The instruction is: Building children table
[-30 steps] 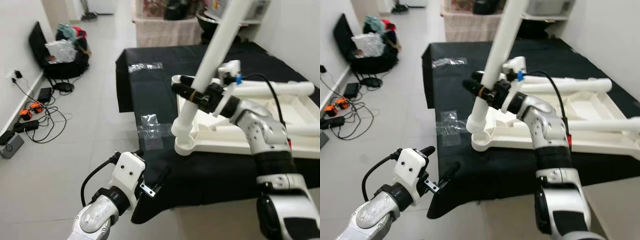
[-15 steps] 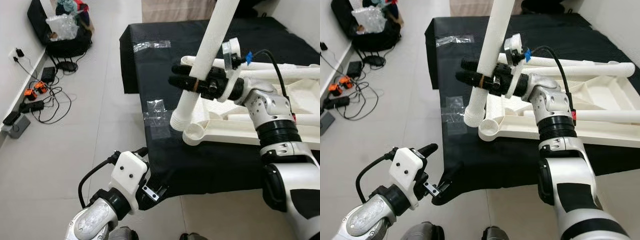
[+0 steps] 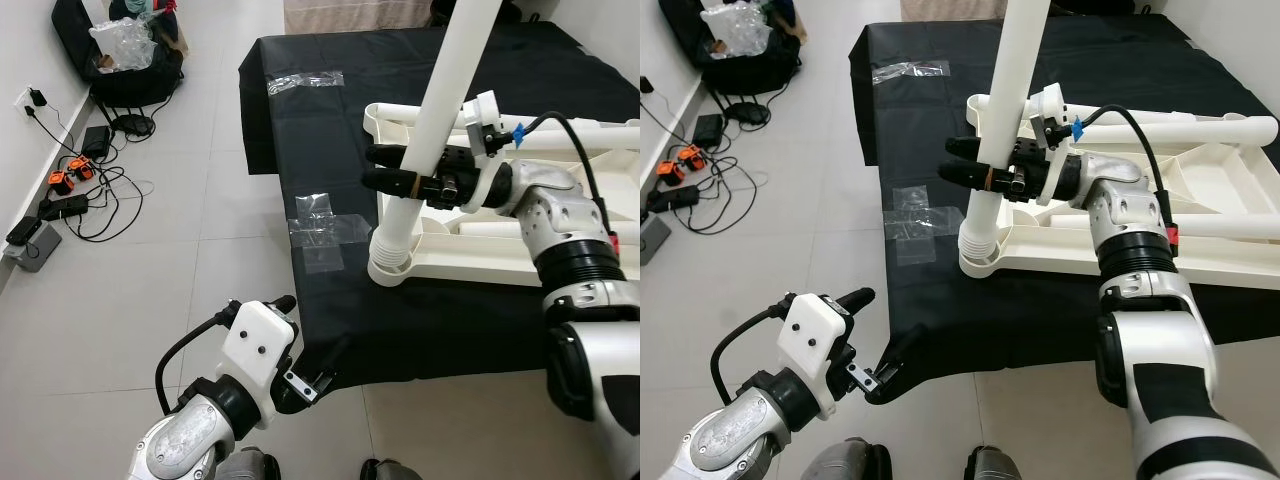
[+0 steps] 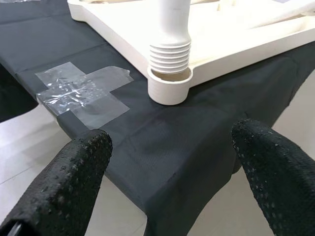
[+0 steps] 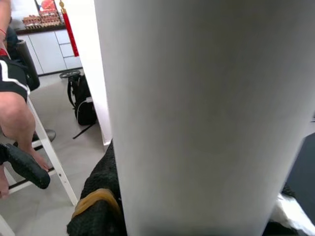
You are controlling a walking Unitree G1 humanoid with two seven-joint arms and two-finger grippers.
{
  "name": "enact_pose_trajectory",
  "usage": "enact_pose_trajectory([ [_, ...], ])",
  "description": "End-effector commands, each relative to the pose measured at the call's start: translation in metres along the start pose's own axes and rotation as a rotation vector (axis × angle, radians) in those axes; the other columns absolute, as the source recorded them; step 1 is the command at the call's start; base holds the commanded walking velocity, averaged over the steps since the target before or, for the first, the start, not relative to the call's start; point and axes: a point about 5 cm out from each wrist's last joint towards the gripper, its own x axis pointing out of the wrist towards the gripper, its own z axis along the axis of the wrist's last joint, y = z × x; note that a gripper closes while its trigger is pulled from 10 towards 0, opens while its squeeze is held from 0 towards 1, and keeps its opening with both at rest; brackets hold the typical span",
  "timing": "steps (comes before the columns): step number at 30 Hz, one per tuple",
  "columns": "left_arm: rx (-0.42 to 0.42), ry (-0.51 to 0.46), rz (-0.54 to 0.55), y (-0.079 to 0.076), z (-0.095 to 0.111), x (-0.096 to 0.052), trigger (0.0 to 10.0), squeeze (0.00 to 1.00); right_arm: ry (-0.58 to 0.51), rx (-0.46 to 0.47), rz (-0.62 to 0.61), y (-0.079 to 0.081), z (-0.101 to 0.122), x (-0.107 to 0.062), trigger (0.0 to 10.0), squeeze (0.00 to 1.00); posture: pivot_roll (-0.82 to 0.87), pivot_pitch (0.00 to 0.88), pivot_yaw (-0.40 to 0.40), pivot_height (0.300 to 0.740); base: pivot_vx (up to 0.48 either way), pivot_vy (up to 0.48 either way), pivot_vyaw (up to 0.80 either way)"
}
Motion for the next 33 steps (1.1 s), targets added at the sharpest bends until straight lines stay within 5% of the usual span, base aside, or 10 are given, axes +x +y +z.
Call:
enact_pose_trajectory([
  [1, 0.009, 0.017, -0.007, 0.001, -0.002, -0.001, 10.0, 0.00, -0.004, -0.027, 0.021, 0.000, 0.005, -0.004, 10.0, 0.00, 0.14, 0.198, -0.020, 0.740, 0.000, 0.000, 0.00],
  [33, 0.028, 0.006, -0.008, 0.004, 0.002, 0.004, 10.0, 0.00, 0.029, -0.101, 0.015, 0.010, -0.014, 0.008, 10.0, 0.00, 0.13, 0.189, -0.013, 0.740, 0.000, 0.000, 0.00],
])
